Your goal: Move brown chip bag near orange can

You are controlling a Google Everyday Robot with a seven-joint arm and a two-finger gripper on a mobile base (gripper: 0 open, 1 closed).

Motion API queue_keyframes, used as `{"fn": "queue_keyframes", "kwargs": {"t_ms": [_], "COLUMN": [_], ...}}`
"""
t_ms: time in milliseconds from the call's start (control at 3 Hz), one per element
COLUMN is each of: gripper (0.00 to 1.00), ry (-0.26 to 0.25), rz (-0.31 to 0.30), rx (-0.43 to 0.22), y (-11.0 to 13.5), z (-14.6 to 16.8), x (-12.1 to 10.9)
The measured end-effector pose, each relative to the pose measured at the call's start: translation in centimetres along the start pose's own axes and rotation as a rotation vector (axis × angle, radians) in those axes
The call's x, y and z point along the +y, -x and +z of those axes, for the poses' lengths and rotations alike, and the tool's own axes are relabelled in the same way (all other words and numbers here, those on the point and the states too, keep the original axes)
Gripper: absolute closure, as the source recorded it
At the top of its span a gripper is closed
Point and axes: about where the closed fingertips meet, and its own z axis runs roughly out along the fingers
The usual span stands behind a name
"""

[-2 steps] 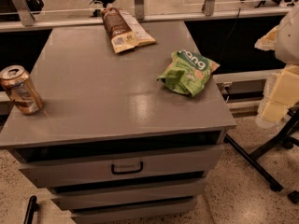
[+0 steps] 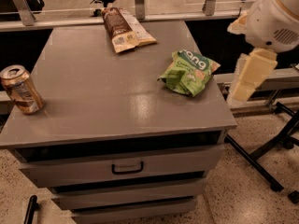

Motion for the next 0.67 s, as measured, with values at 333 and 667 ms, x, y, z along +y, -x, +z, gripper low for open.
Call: {"fn": "queue_keyframes", "kwargs": {"t_ms": [333,667], "gripper": [0.00,0.00], "ry": [-0.011,0.001], "rz": [-0.108,-0.222], "rx": [-0.090,-0.195], "y": [5.5,14.9], "z": [1.8,4.8], "x": [-3.6,-7.7]}}
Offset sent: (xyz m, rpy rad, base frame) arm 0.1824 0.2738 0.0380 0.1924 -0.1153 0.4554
